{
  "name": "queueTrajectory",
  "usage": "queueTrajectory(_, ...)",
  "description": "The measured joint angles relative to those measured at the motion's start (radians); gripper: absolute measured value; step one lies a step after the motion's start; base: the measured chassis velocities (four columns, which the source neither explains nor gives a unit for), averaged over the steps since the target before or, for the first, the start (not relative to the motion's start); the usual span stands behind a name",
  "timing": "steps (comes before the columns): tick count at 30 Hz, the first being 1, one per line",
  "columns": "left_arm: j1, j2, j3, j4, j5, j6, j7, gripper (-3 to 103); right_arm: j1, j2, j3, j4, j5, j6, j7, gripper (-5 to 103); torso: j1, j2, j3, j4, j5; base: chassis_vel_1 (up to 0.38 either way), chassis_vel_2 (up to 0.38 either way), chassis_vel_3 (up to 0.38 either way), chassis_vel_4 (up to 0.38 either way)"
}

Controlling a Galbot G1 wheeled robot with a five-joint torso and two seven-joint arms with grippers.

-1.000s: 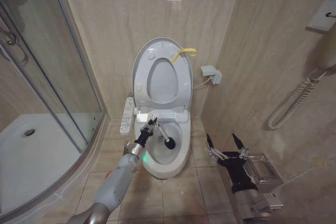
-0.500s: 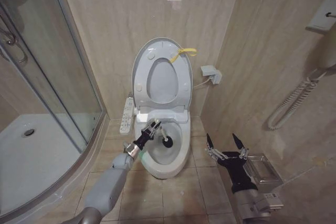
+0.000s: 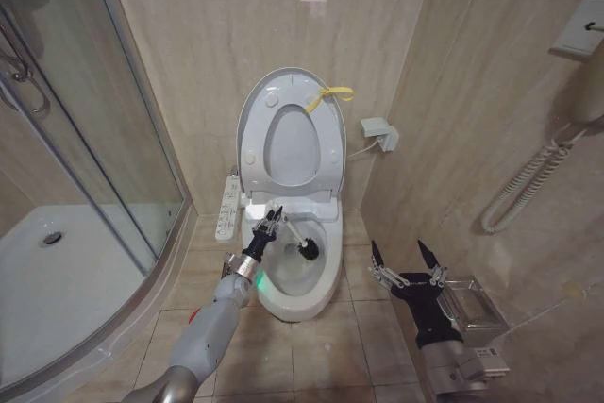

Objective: Open the toilet lid, clean the toilet bowl with a toilet brush, close the toilet lid, and flush.

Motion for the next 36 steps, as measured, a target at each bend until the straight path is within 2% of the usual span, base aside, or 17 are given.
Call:
queueTrajectory(1,0.005,0.004,-0.005,0.008,0.033,-0.01,-0.002,20,0.0,0.0,0.0,0.0,0.0,0.0,0.0,100,0.0,0.0,0.0,0.0001,-0.0001,0.0,0.0,0.0,0.0)
queueTrajectory(2,0.005,0.004,-0.005,0.008,0.033,-0.01,-0.002,20,0.0,0.0,0.0,0.0,0.0,0.0,0.0,100,0.0,0.0,0.0,0.0001,-0.0001,0.0,0.0,0.0,0.0)
queueTrajectory(5,0.013,0.017,-0.022,0.028,0.148,-0.036,0.001,20,0.0,0.0,0.0,0.0,0.0,0.0,0.0,100,0.0,0.0,0.0,0.0005,0.0002,0.0,0.0,0.0,0.0)
queueTrajectory(8,0.017,0.017,-0.02,0.032,0.168,-0.035,0.003,20,0.0,0.0,0.0,0.0,0.0,0.0,0.0,100,0.0,0.0,0.0,0.0004,0.0,0.0,0.0,0.0,0.0)
queueTrajectory(9,0.021,0.016,-0.014,0.026,0.151,-0.025,0.001,20,0.0,0.0,0.0,0.0,0.0,0.0,0.0,100,0.0,0.0,0.0,0.0002,0.0002,0.0,0.0,0.0,0.0)
queueTrajectory(11,0.029,0.004,0.003,-0.008,0.05,0.005,-0.034,20,0.0,0.0,0.0,0.0,0.0,0.0,0.0,100,0.0,0.0,0.0,0.0002,0.0001,0.0,0.0,0.0,0.0)
queueTrajectory(12,0.029,0.004,0.003,-0.008,0.05,0.005,-0.034,20,0.0,0.0,0.0,0.0,0.0,0.0,0.0,100,0.0,0.0,0.0,0.0002,0.0001,0.0,0.0,0.0,0.0)
queueTrajectory(14,0.014,-0.036,0.007,-0.007,-0.052,0.004,-0.11,20,0.0,0.0,0.0,0.0,0.0,0.0,0.0,100,0.0,0.0,0.0,-0.0002,0.0,0.0,0.0,0.0,0.0)
queueTrajectory(18,-0.014,-0.064,0.001,0.044,-0.072,-0.019,-0.126,20,0.0,0.0,0.0,0.0,0.0,0.0,0.0,100,0.0,0.0,0.0,-0.0007,0.0001,0.0,0.0,0.0,0.0)
queueTrajectory(23,-0.018,-0.063,-0.01,0.093,0.019,-0.035,-0.092,20,0.0,0.0,0.0,0.0,0.0,0.0,0.0,100,0.0,0.0,0.0,0.0004,0.0001,0.0,0.0,0.0,0.0)
queueTrajectory(25,-0.001,-0.052,-0.025,0.091,0.16,-0.034,-0.103,20,0.0,0.0,0.0,0.0,0.0,0.0,0.0,100,0.0,0.0,0.0,0.0007,0.0002,0.0,0.0,0.0,0.0)
queueTrajectory(28,0.011,-0.044,-0.024,0.068,0.176,-0.023,-0.112,20,0.0,0.0,0.0,0.0,0.0,0.0,0.0,100,0.0,0.0,0.0,0.0008,0.0002,0.0,0.0,0.0,0.0)
queueTrajectory(30,0.014,-0.044,-0.014,0.04,0.116,-0.008,-0.113,20,0.0,0.0,0.0,0.0,0.0,0.0,0.0,100,0.0,0.0,0.0,0.0001,-0.0001,0.0,0.0,0.0,0.0)
queueTrajectory(31,0.014,-0.044,-0.014,0.04,0.116,-0.008,-0.113,20,0.0,0.0,0.0,0.0,0.0,0.0,0.0,100,0.0,0.0,0.0,0.0001,-0.0001,0.0,0.0,0.0,0.0)
queueTrajectory(33,0.008,-0.048,0.008,-0.005,-0.012,0.018,-0.108,20,0.0,0.0,0.0,0.0,0.0,0.0,0.0,100,0.0,0.0,0.0,-0.0006,-0.0002,0.0,0.0,0.0,0.0)
queueTrajectory(35,0.001,-0.05,0.014,-0.024,-0.064,0.032,-0.107,20,0.0,0.0,0.0,0.0,0.0,0.0,0.0,100,0.0,0.0,0.0,-0.0007,-0.0001,0.0,0.0,0.0,0.0)
queueTrajectory(36,0.001,-0.05,0.014,-0.024,-0.064,0.032,-0.107,20,0.0,0.0,0.0,0.0,0.0,0.0,0.0,100,0.0,0.0,0.0,-0.0007,-0.0001,0.0,0.0,0.0,0.0)
